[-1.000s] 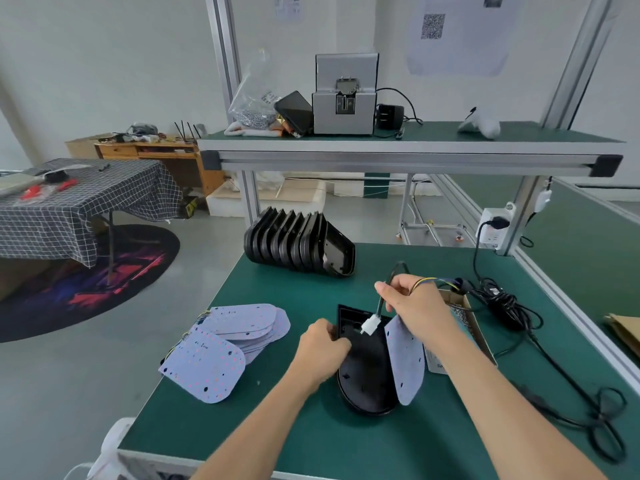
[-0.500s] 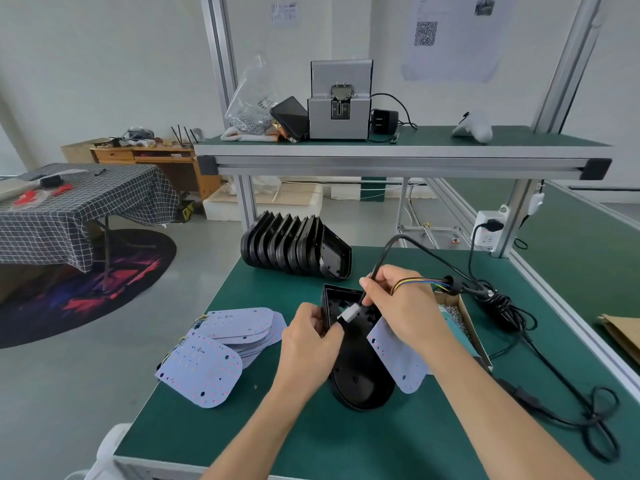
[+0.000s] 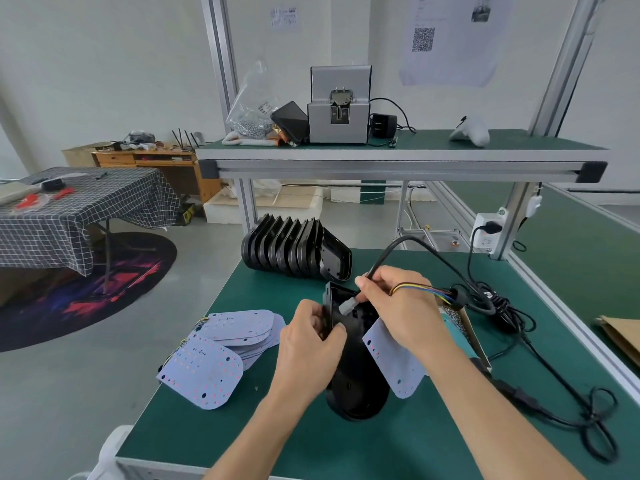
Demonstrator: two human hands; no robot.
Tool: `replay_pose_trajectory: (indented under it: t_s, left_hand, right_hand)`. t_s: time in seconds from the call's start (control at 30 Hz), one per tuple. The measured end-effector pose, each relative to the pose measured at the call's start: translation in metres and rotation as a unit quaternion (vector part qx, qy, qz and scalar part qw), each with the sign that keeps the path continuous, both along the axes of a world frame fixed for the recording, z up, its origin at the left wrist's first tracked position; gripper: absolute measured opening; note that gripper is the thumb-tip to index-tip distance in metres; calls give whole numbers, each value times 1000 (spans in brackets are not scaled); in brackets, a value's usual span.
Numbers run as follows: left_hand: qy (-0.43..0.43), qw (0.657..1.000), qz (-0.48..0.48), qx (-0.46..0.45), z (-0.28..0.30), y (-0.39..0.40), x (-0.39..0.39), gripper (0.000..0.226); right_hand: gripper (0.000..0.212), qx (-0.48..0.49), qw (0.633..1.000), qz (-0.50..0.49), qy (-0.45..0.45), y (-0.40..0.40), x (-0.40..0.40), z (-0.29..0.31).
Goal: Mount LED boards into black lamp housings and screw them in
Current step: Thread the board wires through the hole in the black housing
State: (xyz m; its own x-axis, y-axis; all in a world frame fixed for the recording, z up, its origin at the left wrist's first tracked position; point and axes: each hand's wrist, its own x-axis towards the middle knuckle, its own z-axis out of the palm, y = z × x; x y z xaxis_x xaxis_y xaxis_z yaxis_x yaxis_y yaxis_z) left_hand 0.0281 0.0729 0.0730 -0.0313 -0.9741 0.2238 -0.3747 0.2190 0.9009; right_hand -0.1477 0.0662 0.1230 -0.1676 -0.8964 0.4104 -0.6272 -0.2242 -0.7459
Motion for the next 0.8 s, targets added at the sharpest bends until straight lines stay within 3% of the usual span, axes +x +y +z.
replay_pose_trajectory:
  t_s: [0.23,0.4,0.53,0.67,0.8]
  left_hand:
    - [-7,999,22,-25,4,5,2,16]
    - [-4,998,41,-51,13,6,-2,18]
    - [12,998,5,-69,16,11,-3,18]
    - [98,994,-46,-25,13,10,-2,37]
    - [224,970,-81,43,4,3,0,26]
  right_hand:
    - [14,11,997,50,-60,6,2,5]
    - [6,8,995,94,34,12,20,-2]
    - [12,48,998,33,6,3,15,1]
    - [27,89,990,5,109,2,21,0]
    - [28,84,989,-3,118,13,17,6]
